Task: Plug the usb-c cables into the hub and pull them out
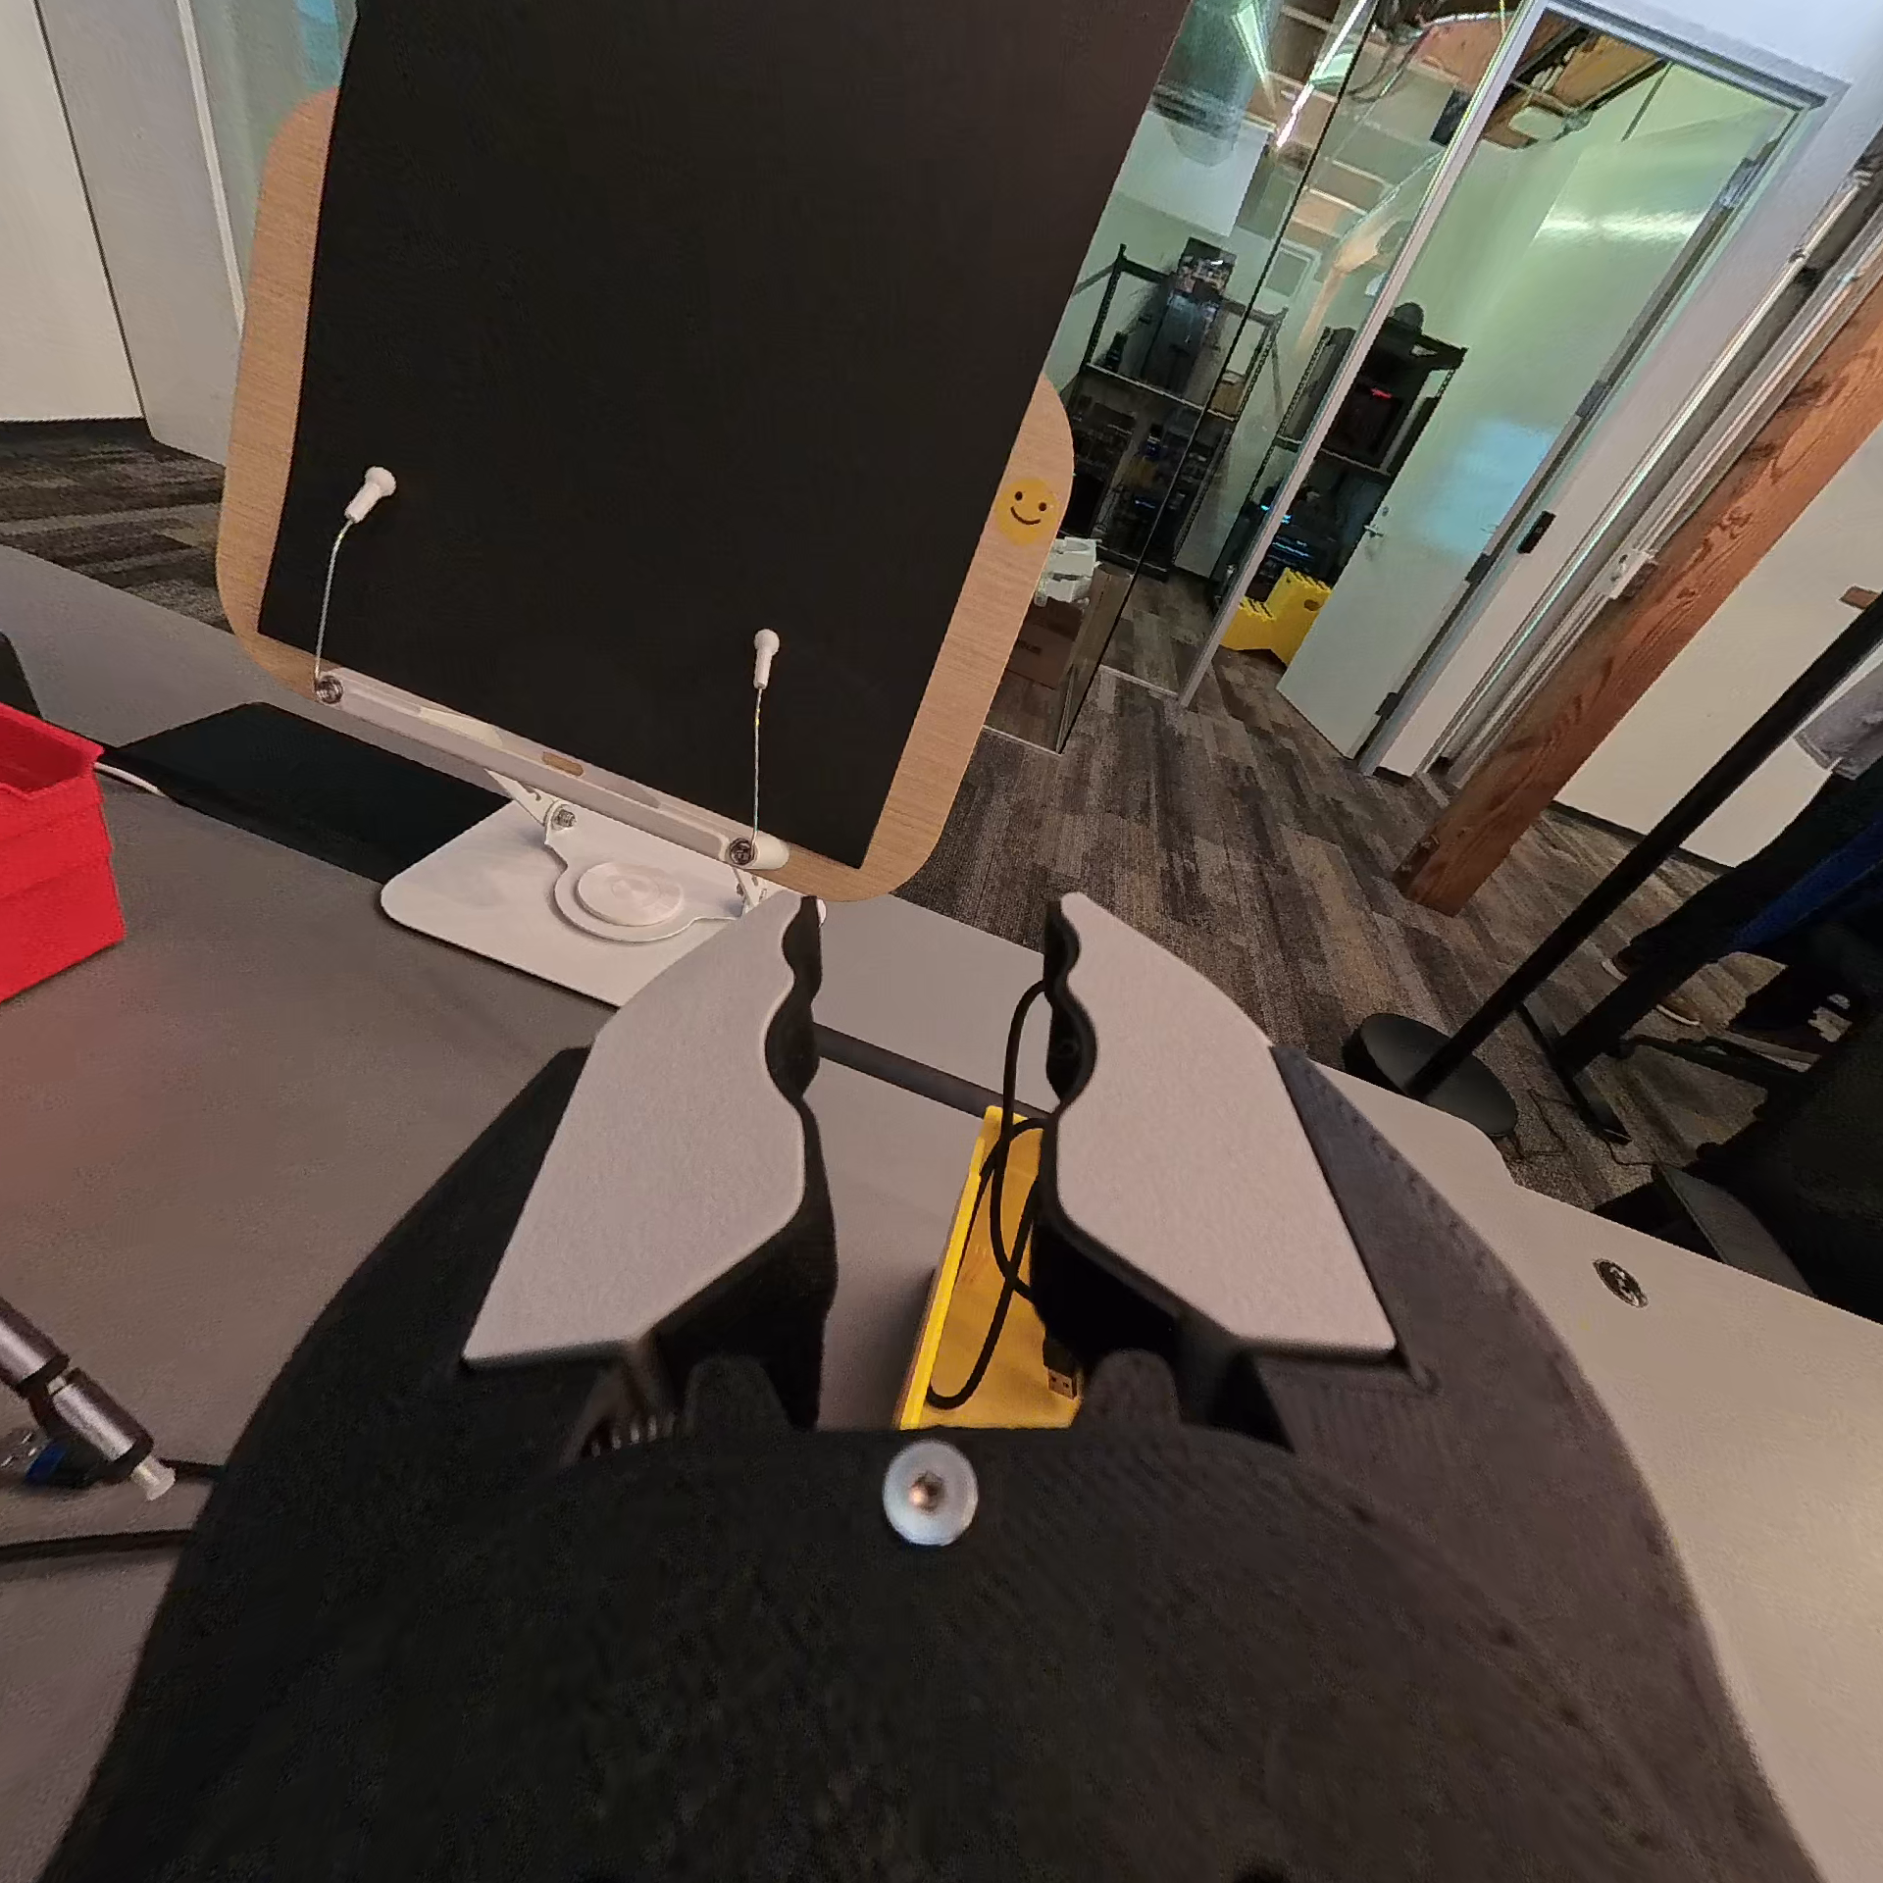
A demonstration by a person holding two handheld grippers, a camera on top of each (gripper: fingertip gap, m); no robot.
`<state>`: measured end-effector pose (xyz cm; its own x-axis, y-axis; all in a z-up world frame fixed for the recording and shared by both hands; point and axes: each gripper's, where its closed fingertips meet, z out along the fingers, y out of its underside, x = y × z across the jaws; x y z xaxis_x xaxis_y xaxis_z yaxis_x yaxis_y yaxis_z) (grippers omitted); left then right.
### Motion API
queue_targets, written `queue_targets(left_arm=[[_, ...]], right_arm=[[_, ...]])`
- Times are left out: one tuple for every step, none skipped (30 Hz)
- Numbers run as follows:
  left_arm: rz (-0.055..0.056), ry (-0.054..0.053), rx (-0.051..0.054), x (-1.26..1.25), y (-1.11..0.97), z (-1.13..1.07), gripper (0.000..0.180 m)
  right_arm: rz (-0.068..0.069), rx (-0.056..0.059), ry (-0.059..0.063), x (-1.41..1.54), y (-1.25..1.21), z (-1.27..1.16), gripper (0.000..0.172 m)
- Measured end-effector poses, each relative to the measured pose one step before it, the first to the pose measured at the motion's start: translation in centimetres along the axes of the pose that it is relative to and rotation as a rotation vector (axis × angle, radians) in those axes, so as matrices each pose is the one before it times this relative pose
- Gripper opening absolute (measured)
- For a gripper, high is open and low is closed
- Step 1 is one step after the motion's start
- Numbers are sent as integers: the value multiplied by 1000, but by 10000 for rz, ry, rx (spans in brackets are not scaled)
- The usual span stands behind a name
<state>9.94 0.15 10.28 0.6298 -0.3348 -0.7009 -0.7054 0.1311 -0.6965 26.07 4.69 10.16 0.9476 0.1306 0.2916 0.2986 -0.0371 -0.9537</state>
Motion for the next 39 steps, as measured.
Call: queue_targets(left_arm=[[-6,11,6,21,-18,-26,21],[5,10,-1,26,4,-27,21],[18,-5,11,17,-18,-11,21],[19,-10,7,12,1,-15,21],[16,24,-10,46,27,1,21],[17,36,-5,55,23,23,21],[3,30,21,55,9,27,21],[17,98,48,154,-29,32,21],[47,261,127,415,-115,22,21],[6,369,240,619,-231,5,21],[-165,283,161,527,-103,14,21],[-90,266,95,552,30,21,21],[101,261,152,637,1,-32,21],[125,113,156,490,0,-49,21],[135,107,115,478,3,-76,21],[269,171,184,614,-145,-82,21],[225,55,52,403,-147,-63,21],[263,58,-54,385,-64,-67,21],[271,58,4,381,-119,-94,21],[144,39,52,312,-171,-85,21],[71,155,21,415,-88,-37,21],[89,279,-83,540,118,34,21],[69,289,-107,458,222,36,21],[51,265,-68,310,289,9,20],[-50,286,111,206,152,-81,17],[-242,403,201,161,64,-249,16],[-417,471,280,55,-50,-367,17],[-532,473,406,-58,-150,-434,18],[-618,604,459,37,-160,-419,21],[-691,767,475,264,-141,-356,25],[-716,750,468,281,-86,-230,34],[-629,693,347,292,-24,-104,48],[-415,575,315,235,-53,-24,55],[-213,454,357,206,-71,9,57],[-110,289,460,85,-246,7,58],[-29,369,498,325,-342,14,61],[46,466,587,586,-496,-5,60],[38,230,588,318,-519,-41,59],[173,168,639,303,-575,-34,55]], right_arm=[[-6,-3,-10,-18,0,-1,42],[-16,-11,-3,-11,7,5,42],[-22,-14,0,-10,9,13,42],[-24,-12,-11,-46,10,8,42],[-8,-7,-59,-120,3,11,42],[48,-3,-178,-284,5,19,43],[89,28,-457,-664,-66,45,44],[105,144,-977,-1358,-238,16,44],[116,268,-1451,-1991,-434,-90,45],[24,372,-1732,-2385,-592,-234,46],[-124,486,-1723,-2456,-723,-363,50],[-185,549,-1328,-2012,-811,-342,54],[-166,504,-722,-1202,-799,-246,57],[-155,412,-339,-666,-692,-161,57],[-142,282,-210,-470,-485,-65,58],[-135,94,-198,-406,-141,27,57],[-128,-103,-228,-405,228,104,57],[-121,-213,-263,-414,457,180,57],[-119,-263,-171,-266,568,216,55],[-161,-345,0,1,648,220,49],[-275,-272,-29,-56,475,140,28],[-255,9,-351,-603,90,74,12],[-124,-78,-413,-649,167,89,10],[-8,-351,-171,-182,438,93,10],[-1,-301,-122,-98,345,33,10],[-156,-54,2,-35,89,-41,10],[-268,30,157,156,24,-110,10],[-234,46,116,132,29,-174,10],[-183,180,-94,-145,-158,-208,10],[-180,348,-101,-177,-413,-261,10],[-105,335,53,95,-459,-251,10],[-75,304,-5,5,-449,-232,10],[-161,385,-181,-329,-601,-236,10],[-245,433,-207,-448,-688,-215,10],[-227,393,-130,-350,-674,-184,10],[-135,372,-125,-303,-668,-138,10],[-49,395,-171,-343,-689,-78,10],[1,403,-182,-341,-656,-42,10],[40,387,-184,-307,-580,5,10]])
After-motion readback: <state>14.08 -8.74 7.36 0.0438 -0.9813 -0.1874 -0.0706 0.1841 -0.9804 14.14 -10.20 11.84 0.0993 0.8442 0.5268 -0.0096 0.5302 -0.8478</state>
